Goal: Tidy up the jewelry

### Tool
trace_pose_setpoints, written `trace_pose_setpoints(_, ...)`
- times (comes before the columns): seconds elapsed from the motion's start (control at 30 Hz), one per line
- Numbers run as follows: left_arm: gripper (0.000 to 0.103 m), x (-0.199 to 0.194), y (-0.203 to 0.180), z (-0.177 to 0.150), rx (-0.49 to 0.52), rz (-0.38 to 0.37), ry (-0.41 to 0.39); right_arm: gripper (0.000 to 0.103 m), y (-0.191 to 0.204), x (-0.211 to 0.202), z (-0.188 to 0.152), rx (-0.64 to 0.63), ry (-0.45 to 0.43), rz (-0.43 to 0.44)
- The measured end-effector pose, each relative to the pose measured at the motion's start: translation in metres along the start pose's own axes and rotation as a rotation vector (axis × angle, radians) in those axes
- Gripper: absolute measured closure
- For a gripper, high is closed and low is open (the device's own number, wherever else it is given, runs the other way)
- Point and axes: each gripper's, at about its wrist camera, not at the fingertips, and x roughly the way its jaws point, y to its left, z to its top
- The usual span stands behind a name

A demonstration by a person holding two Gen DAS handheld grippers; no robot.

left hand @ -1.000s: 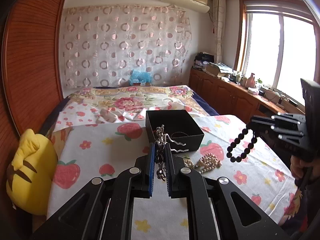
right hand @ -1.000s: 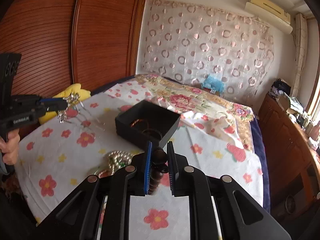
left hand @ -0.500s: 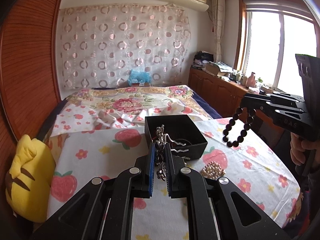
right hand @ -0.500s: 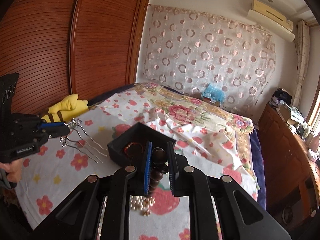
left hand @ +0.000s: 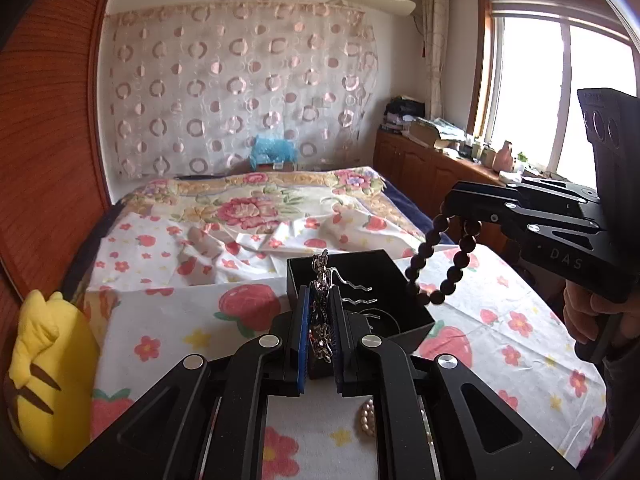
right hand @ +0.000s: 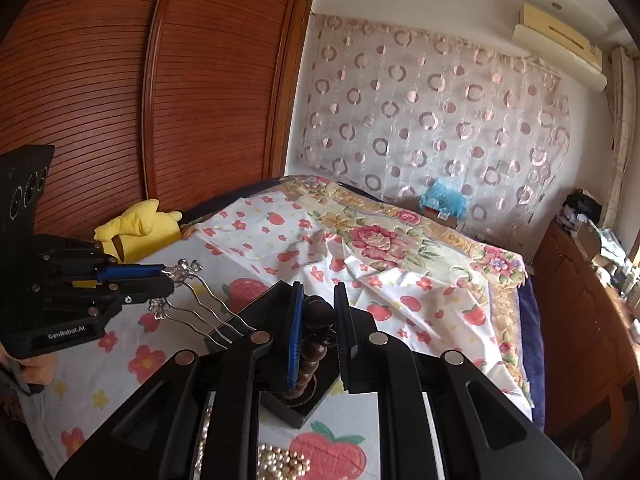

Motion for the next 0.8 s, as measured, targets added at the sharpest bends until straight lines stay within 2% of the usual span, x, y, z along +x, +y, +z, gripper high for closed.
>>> trace_pose_setpoints(0.37, 0.095, 0.046, 0.012, 0.012, 0.009, -0.012, 0.051, 0.085, -0.013, 0.068, -0.020, 0.059, 0.098, 0.045)
trace_pose_setpoints(0.5, 0.095, 0.062, 0.011, 0.013, 0.013, -0.020, 0.077, 0.072, -0.021, 0.075, -0.027, 0.092, 0.095, 0.041)
trace_pose_setpoints(0.8, 0.095, 0.084, 0.001, 0.015, 0.027, -0.053, 0.109, 0.071, -0.039, 0.075, -0.049, 0.118, 0.112, 0.007)
